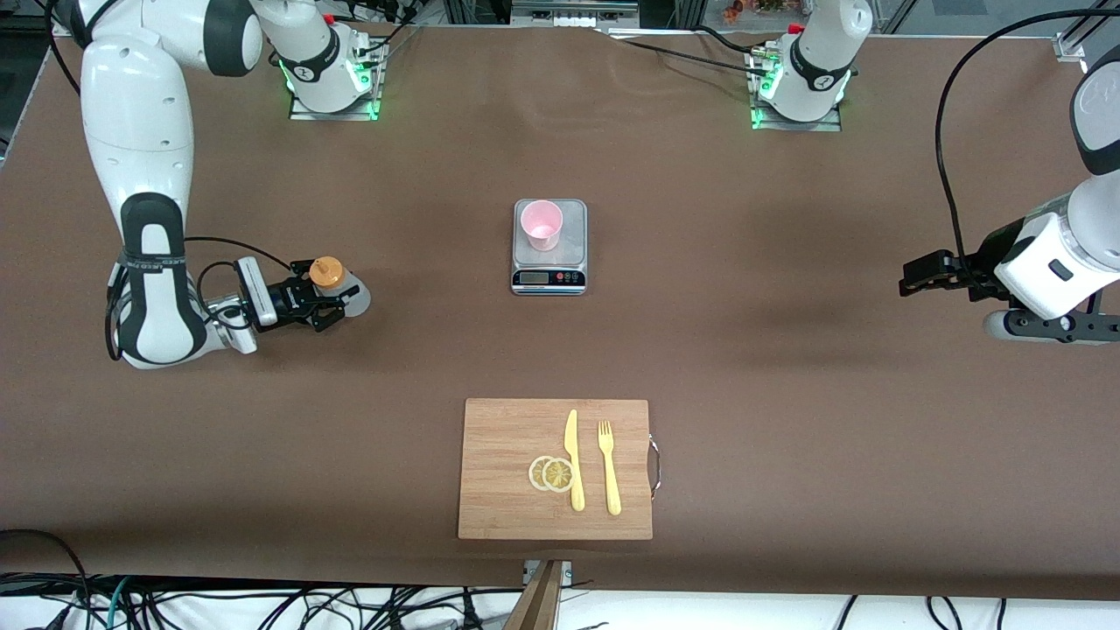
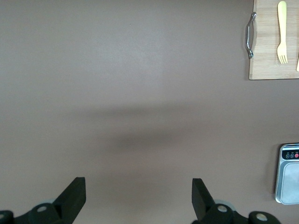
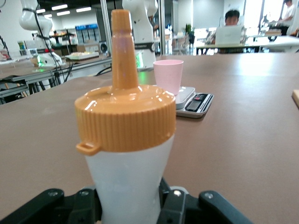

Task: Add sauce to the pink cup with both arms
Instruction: 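Carry the sauce bottle with the right gripper back to its spot, then set the bottle down and open the right gripper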

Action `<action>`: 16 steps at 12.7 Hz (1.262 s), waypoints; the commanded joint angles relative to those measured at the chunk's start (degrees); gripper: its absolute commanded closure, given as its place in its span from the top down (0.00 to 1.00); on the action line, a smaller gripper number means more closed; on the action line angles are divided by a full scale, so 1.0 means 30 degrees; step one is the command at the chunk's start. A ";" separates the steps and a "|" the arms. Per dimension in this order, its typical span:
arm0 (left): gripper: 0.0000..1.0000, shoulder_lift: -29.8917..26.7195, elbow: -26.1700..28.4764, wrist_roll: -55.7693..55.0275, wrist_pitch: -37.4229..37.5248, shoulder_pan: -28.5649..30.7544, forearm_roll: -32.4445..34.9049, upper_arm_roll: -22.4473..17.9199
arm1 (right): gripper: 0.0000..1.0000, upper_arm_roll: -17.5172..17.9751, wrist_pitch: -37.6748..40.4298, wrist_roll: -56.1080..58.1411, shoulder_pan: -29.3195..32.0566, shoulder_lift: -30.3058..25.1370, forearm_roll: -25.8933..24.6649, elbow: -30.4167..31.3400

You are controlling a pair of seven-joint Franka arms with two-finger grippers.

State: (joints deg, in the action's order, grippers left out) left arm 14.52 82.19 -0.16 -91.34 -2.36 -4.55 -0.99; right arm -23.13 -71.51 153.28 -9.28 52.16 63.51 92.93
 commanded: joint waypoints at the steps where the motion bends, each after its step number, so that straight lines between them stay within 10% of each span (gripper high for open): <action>1: 1.00 0.0198 -0.0590 0.0289 0.0447 -0.0034 -0.0007 -0.0050 | 0.45 0.0619 0.0809 -0.0058 0.1013 0.0690 0.0158 -0.1241; 2: 1.00 0.0198 -0.0590 0.0289 0.0447 -0.0034 -0.0007 -0.0050 | 0.91 0.0619 0.0809 -0.0058 0.1013 0.0631 0.0070 -0.1270; 3: 1.00 0.0198 -0.0590 0.0289 0.0447 -0.0034 -0.0007 -0.0050 | 1.00 0.0619 0.0838 -0.0058 0.1042 0.0573 0.0011 -0.1270; 16: 1.00 0.0198 -0.0590 0.0289 0.0447 -0.0063 -0.0007 -0.0079 | 1.00 -0.4447 0.3122 -1.1585 0.0778 -0.2644 -0.1571 -0.2559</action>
State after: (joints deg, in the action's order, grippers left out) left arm 14.57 82.14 -0.16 -91.34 -2.36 -4.55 -0.99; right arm -35.51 -62.96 125.98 -6.60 47.59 59.85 85.14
